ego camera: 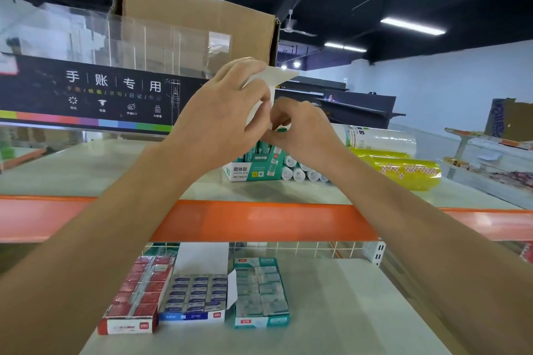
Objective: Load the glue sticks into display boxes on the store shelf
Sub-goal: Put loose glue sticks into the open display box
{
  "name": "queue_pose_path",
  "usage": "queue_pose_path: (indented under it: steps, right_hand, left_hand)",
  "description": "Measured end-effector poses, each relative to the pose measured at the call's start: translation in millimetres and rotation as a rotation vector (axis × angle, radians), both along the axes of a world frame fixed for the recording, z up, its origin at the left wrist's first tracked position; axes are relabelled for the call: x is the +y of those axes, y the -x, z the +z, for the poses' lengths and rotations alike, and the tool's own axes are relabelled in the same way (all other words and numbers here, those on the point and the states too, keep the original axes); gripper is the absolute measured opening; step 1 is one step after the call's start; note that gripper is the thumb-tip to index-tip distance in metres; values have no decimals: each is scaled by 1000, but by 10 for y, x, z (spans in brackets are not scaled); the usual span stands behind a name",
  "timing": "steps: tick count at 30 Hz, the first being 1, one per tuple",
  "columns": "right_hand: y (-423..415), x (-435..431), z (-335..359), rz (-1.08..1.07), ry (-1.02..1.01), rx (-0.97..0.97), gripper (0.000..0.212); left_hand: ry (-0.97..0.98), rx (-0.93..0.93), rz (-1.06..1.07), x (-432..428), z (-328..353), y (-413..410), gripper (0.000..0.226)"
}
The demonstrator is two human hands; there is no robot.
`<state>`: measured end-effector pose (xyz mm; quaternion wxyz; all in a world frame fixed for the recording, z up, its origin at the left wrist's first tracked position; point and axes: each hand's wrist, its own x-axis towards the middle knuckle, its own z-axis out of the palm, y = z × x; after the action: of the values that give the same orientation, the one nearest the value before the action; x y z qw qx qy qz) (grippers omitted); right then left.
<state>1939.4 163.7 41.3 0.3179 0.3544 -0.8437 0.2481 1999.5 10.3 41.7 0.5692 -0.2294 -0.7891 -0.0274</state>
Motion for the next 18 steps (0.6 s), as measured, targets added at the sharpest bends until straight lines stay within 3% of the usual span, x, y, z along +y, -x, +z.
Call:
queue_pose_path:
  steps: [8,18]
  right_hand:
    - [50,-32,-17,-21,18,-30,17]
    - [-16,57,-8,-9,-123,21,19]
  left_hand:
    - [-18,-13,-5,9,-1,-22,30]
    - [-9,-31,-12,44,-10,-23,31]
